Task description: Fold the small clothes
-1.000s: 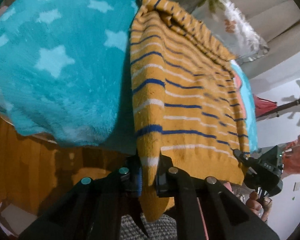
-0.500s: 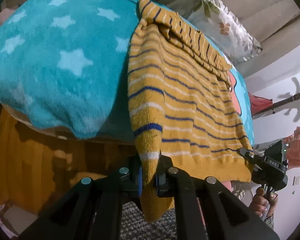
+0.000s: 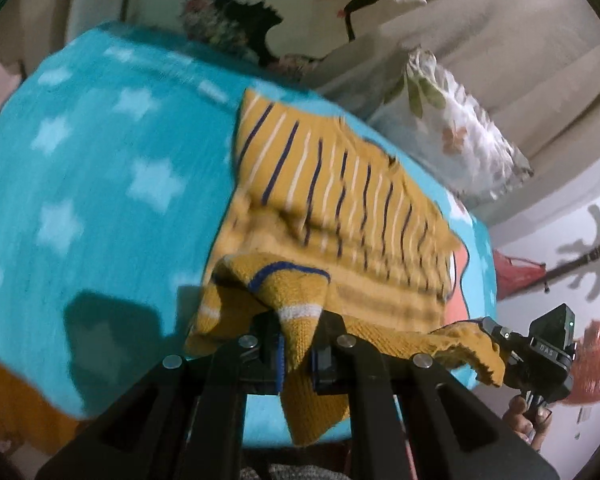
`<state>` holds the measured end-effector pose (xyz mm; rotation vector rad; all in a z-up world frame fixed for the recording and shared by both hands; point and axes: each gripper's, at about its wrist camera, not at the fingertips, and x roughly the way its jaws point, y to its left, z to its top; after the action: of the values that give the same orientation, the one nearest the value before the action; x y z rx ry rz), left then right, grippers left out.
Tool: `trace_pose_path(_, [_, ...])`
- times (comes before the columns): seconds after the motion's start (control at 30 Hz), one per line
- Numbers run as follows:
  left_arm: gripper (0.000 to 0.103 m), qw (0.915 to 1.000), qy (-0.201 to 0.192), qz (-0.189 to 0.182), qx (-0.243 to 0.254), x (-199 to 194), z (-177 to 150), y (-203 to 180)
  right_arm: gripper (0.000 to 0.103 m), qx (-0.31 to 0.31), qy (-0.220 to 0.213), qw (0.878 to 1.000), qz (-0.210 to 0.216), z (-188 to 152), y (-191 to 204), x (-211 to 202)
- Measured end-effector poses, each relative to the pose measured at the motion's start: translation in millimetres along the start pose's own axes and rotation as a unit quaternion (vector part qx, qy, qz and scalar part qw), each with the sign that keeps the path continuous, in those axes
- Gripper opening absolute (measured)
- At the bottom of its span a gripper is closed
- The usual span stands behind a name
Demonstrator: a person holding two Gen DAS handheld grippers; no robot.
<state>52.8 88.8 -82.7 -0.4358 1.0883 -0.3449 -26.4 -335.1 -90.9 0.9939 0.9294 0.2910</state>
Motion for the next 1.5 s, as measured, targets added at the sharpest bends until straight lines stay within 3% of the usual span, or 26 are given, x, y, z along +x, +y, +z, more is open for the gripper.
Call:
trace_pose_path(0.27, [0.008, 0.9987, 0.012, 0.034, -0.037, 76.7, 80.7, -6.0, 0.008, 0.032, 0.027, 0.999, -0.001, 100.8, -9.6, 54.3])
trace_pose_path(0.4, [0.008, 0.9967, 0.02, 0.055, -0.056, 106.1, 101.0, -3.0, 0.01, 0.048, 0.049, 0.998, -0.006, 133.4, -23.5, 81.4])
trace_pose_path(0.53, [0.01, 0.9941, 0.028, 0.06, -0.086, 125.1, 110.7, 4.7, 0.016, 0.098, 0.059, 0.993, 0.016, 155.9, -46.3, 100.2])
trace_pose_path(0.73, [0.028, 0.9886, 0.017, 0.04, -0.144, 133.9, 124.5, 24.4, 0.028, 0.159, 0.046, 0.985, 0.056, 178.0, -72.2, 108.9])
trace_pose_path(0.97, [0.042, 0.9818, -0.009, 0.026, -0.188, 137.4, 141.2, 38.5, 0.044, 0.202, 0.034, 0.975, 0.088, 200.1, -87.1, 114.0])
trace_pose_path(1.13, [0.048, 0.9744, -0.026, 0.038, -0.22, 137.4, 148.9, 51.6, 0.044, 0.22, 0.029, 0.97, 0.098, 211.8, -96.8, 114.7])
trace_pose_path(1.3, [0.049, 0.973, -0.033, 0.06, -0.22, 126.7, 149.5, 58.5, 0.045, 0.223, 0.024, 0.969, 0.1, 220.7, -101.0, 109.6])
trace_pose_path(1.37, [0.051, 0.9739, -0.032, 0.073, -0.213, 121.6, 148.0, 57.7, 0.062, 0.219, 0.002, 0.972, 0.087, 224.9, -103.6, 99.6])
trace_pose_path(1.5, [0.056, 0.9801, -0.029, 0.101, -0.168, 117.4, 144.1, 44.9, 0.066, 0.214, -0.024, 0.974, 0.068, 233.5, -107.0, 77.0])
